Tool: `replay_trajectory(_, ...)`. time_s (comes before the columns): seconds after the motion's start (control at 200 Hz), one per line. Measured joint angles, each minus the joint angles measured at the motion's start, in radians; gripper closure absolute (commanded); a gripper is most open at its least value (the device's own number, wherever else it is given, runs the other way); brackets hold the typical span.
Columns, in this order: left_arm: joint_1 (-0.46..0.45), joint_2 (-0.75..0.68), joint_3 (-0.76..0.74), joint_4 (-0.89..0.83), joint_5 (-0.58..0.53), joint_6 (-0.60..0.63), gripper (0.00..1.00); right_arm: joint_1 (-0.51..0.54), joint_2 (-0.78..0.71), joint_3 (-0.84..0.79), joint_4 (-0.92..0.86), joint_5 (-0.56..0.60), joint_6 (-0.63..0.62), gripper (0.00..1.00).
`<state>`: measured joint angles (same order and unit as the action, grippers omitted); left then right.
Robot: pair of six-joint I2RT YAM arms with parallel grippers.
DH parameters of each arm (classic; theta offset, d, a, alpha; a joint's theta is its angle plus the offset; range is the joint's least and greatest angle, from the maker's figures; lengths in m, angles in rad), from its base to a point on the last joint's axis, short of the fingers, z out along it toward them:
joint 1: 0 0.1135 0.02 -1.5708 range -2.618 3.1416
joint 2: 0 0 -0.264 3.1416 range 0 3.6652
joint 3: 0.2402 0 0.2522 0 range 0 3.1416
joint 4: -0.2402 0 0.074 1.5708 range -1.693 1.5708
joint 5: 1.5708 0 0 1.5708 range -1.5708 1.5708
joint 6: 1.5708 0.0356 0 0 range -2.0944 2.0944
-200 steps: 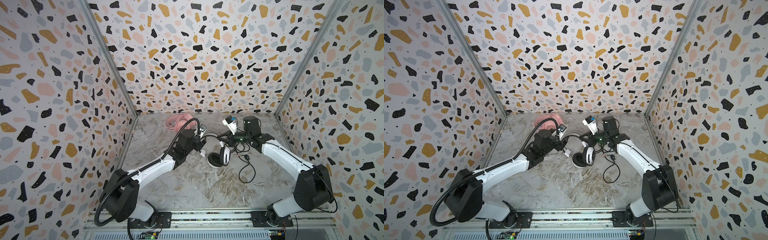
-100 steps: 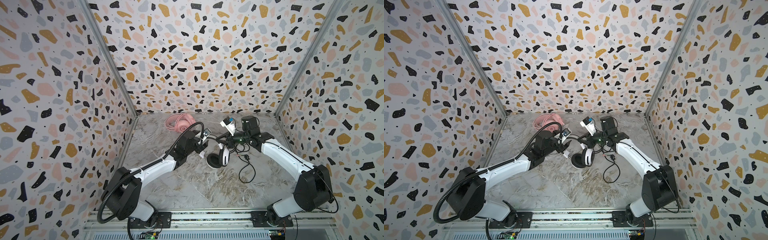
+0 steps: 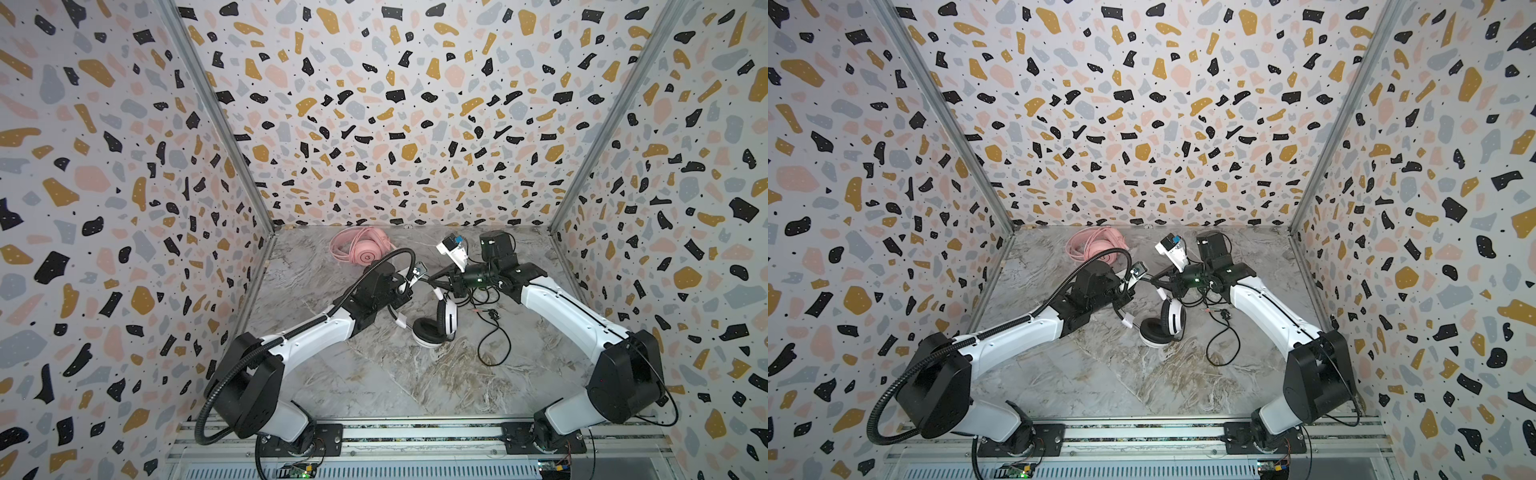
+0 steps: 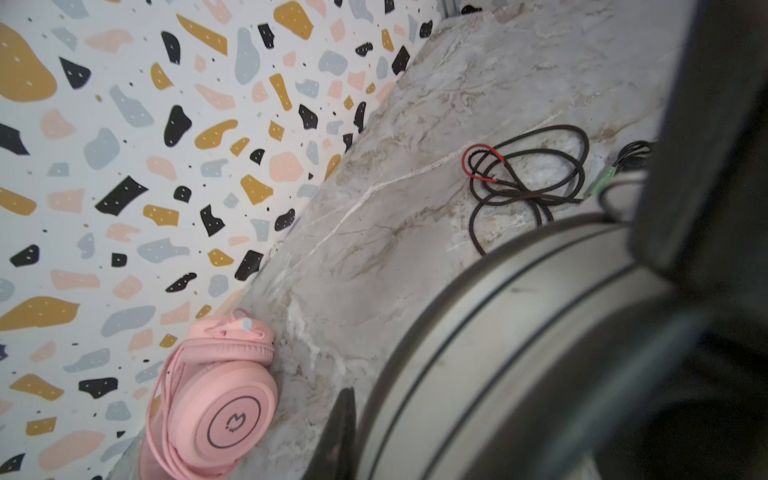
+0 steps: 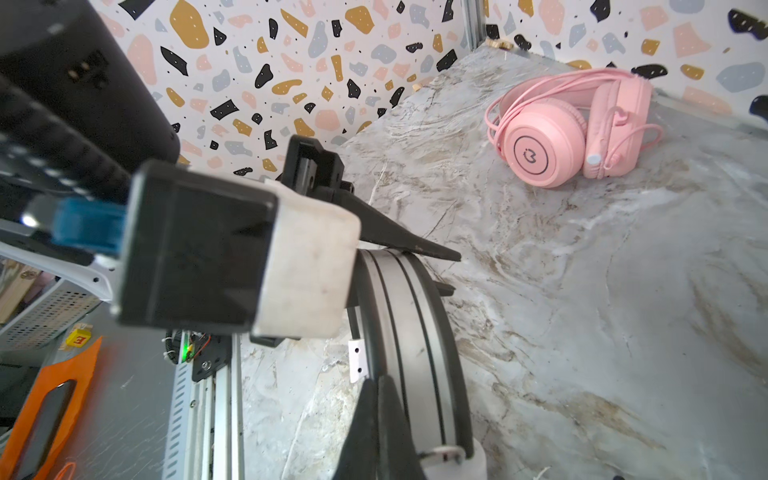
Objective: Wrap the headphones
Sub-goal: 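Grasp the headset earcup with the left gripper while the right holds the headband, then raise the headset with the left gripper while the right lowers to the cable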
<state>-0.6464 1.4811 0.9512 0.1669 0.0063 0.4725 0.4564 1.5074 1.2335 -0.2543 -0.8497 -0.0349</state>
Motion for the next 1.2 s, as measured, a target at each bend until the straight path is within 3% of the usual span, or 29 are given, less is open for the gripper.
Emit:
replay_trajectory(0.1, -0.001, 0.003, 0.008, -0.025, -0.010, -0.012, 0.95, 0.003, -0.001, 0.000, 0.023, -0.004, 0.027, 0.93)
replay_trajectory(0.235, -0.001, 0.002, 0.018, -0.056, -0.024, -0.017, 0.97, -0.003, -0.008, -0.009, 0.087, 0.013, 0.066, 0.63)
replay_trajectory(0.3, -0.001, 0.002, 0.018, -0.074, -0.037, -0.026, 0.98, -0.022, -0.032, -0.036, 0.138, 0.029, 0.098, 0.54)
replay_trajectory(0.496, 0.034, -0.030, 0.061, -0.179, 0.001, -0.080, 1.00, -0.181, -0.142, -0.154, 0.294, 0.054, 0.219, 0.41)
replay_trajectory(0.556, 0.075, -0.046, 0.096, -0.217, 0.046, -0.113, 1.00, -0.233, -0.156, -0.174, 0.325, 0.066, 0.247, 0.30)
replay_trajectory(0.786, 0.242, -0.073, 0.336, -0.372, 0.201, -0.235, 1.00, -0.284, -0.094, -0.182, 0.319, 0.138, 0.290, 0.24)
replay_trajectory(0.956, 0.276, -0.094, 0.460, -0.493, 0.270, -0.279, 1.00, -0.293, 0.018, -0.220, 0.318, 0.132, 0.371, 0.14)
replay_trajectory(1.201, 0.349, -0.095, 0.569, -0.626, 0.350, -0.327, 1.00, -0.304, 0.053, -0.287, 0.304, 0.152, 0.439, 0.13)
